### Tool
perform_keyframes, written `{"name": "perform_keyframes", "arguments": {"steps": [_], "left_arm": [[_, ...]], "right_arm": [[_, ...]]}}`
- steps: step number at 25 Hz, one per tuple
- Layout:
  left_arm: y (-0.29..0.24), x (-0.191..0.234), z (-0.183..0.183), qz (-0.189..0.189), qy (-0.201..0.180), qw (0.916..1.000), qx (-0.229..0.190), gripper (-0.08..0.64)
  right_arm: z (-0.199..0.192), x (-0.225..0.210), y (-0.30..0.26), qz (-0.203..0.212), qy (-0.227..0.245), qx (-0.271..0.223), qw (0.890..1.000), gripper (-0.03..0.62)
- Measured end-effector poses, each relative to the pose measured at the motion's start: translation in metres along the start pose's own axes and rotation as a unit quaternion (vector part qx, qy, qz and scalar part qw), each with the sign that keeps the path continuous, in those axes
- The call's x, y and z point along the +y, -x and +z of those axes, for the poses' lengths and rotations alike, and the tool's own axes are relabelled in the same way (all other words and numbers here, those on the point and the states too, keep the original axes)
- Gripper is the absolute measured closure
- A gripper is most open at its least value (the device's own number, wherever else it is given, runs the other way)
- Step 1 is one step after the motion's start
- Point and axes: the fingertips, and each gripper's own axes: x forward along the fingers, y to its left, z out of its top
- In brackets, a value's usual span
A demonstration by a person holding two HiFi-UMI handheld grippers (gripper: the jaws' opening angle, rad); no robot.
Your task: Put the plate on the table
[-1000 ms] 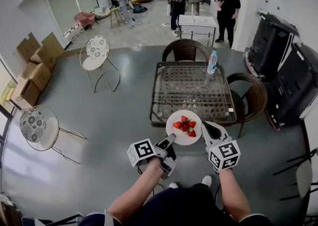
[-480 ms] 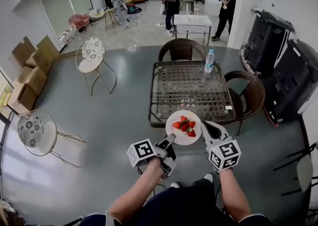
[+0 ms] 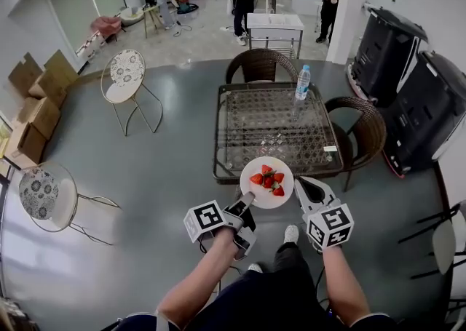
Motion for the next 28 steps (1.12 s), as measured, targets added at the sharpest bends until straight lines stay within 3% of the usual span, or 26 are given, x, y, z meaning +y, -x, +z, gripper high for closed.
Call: {"name": "perform_keyframes", "arguments": {"steps": [13,28], "left_arm": [[-0.046,0.008,0.043,0.014,0.003,0.9994,-0.030,0.543],[-0.175,-0.021,0.112,0.030,0.003,0.9953,-0.092,0.543]], "right_arm": [[0.007,-0.039,-0.062,0.030,-0.007,0.003,1.000,0.588],[0.032,-0.169,-0.166,0.085,-0.029,-0.002,0.996,0.588]]}}
